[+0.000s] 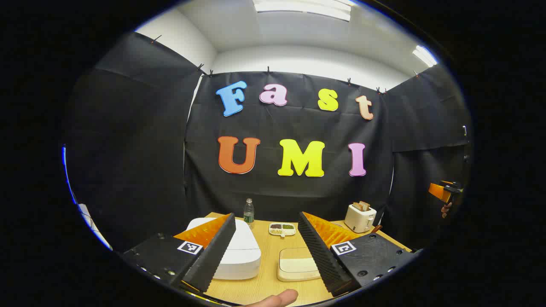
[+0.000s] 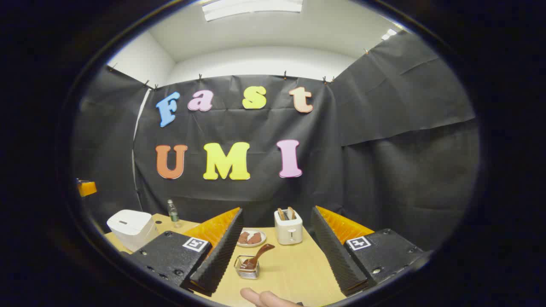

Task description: Close the left gripper, press the button to open the rice cooker; take a wooden spoon from the chopstick holder with the right hand, scoop a spoonful of rice and pour it into the rice cooker, then put the wooden spoon back into the chopstick holder.

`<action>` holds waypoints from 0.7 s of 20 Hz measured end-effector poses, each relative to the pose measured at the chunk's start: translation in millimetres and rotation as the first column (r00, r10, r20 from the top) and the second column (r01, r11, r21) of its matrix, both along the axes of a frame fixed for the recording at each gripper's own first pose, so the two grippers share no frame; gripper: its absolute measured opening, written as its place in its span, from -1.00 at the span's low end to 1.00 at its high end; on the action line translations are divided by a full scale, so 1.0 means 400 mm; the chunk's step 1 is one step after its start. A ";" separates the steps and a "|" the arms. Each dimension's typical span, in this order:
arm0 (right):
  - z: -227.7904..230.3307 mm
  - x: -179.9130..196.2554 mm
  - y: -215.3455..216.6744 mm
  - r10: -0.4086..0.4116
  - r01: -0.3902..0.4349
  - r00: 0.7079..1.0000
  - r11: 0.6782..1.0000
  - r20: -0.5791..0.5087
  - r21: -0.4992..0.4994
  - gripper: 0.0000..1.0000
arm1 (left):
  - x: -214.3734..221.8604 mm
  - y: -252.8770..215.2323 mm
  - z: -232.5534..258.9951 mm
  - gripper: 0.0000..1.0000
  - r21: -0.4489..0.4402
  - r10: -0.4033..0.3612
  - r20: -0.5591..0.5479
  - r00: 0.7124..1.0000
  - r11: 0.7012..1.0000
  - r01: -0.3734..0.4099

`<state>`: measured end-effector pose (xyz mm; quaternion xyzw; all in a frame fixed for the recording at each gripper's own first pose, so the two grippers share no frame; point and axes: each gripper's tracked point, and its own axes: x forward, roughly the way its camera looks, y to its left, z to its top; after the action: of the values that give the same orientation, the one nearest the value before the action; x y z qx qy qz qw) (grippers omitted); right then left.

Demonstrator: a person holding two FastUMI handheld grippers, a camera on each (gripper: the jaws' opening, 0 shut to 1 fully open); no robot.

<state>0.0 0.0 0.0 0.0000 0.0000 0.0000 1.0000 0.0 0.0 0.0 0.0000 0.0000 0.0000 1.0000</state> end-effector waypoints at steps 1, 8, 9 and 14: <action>-0.002 -0.005 0.004 0.005 -0.005 1.000 1.000 0.001 -0.002 0.92 | 0.000 -0.007 -0.001 0.89 0.005 -0.004 0.000 1.000 1.000 0.004; 0.005 -0.015 0.002 -0.006 0.007 1.000 1.000 0.025 -0.019 0.92 | -0.005 -0.028 0.001 0.88 0.011 -0.030 0.022 0.999 0.999 0.030; -0.001 -0.013 0.006 -0.004 0.005 1.000 1.000 0.022 -0.015 0.92 | -0.004 -0.026 0.000 0.88 0.003 -0.029 0.025 0.999 1.000 0.029; -0.021 0.001 -0.002 -0.003 0.003 1.000 1.000 0.011 -0.005 1.00 | 0.010 -0.022 -0.004 0.89 -0.006 -0.050 0.036 0.998 0.999 0.050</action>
<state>0.2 -0.8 -8.4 -0.0024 -0.0057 -0.0013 1.0000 3.9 -9.0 -1.5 -0.0036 -0.0178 -0.0251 0.9995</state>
